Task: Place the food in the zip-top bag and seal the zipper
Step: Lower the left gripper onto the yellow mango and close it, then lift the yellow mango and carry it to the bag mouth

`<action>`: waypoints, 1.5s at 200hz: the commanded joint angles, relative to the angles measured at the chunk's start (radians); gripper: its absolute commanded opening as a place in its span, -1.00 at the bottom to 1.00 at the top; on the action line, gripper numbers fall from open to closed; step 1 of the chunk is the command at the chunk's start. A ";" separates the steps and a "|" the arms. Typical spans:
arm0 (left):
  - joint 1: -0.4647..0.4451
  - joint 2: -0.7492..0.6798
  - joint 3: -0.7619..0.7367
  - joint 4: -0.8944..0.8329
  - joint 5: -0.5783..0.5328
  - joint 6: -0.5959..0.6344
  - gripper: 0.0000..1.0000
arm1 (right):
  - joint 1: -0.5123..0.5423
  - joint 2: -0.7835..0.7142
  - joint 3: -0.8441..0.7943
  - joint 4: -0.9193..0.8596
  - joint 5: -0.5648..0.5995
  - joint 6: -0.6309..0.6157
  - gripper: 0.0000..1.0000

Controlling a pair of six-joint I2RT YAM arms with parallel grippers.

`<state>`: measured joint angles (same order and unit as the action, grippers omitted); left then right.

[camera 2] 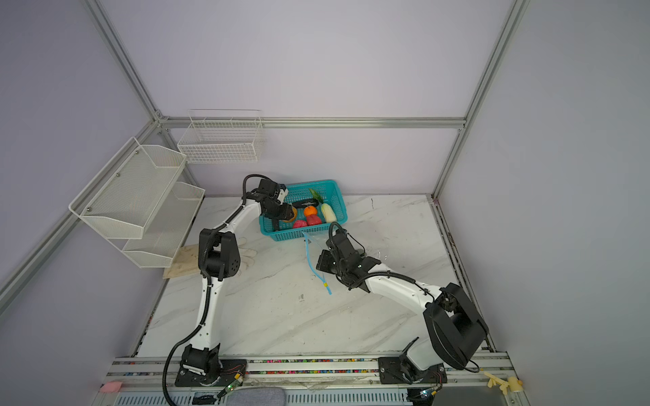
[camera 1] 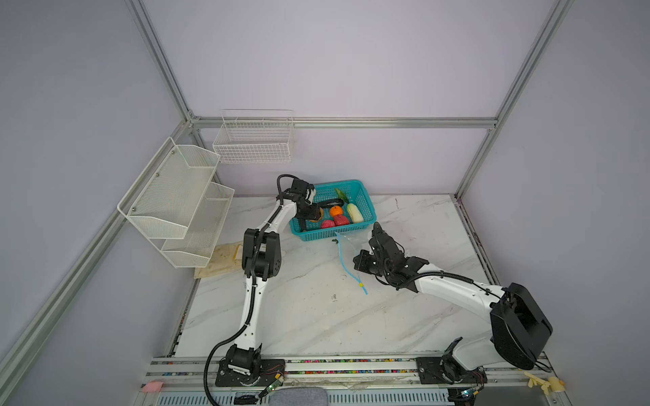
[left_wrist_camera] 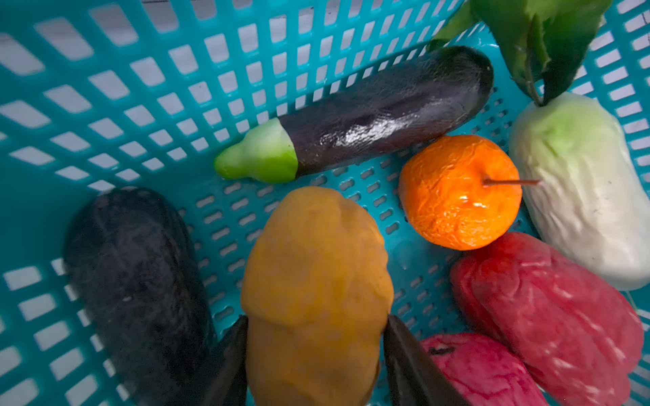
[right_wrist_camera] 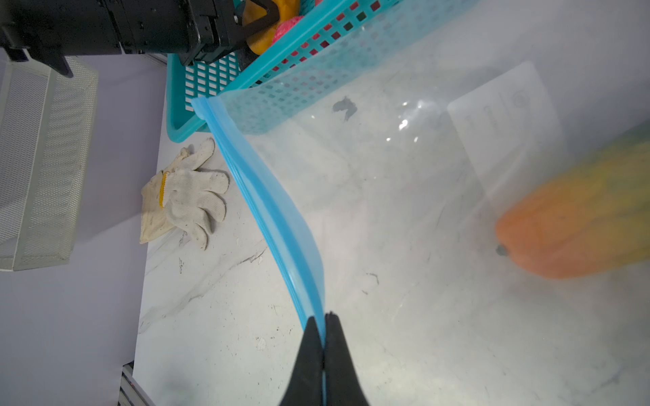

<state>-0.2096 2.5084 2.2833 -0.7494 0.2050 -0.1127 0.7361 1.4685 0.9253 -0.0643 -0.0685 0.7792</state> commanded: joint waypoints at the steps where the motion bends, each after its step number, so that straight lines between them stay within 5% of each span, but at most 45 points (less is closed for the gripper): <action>1: -0.001 -0.006 0.064 0.024 0.010 -0.001 0.11 | 0.006 0.009 0.016 0.006 0.002 0.000 -1.00; 122: -0.001 -0.140 -0.046 0.086 0.036 -0.040 -0.04 | 0.006 0.008 0.016 0.006 0.004 0.001 -1.00; 300: -0.003 -0.402 -0.428 0.245 0.045 -0.182 -0.11 | 0.006 0.006 0.030 0.003 0.015 -0.001 -1.00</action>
<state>-0.2100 2.2482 1.9381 -0.5640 0.2321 -0.2508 0.7361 1.4742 0.9253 -0.0639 -0.0673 0.7780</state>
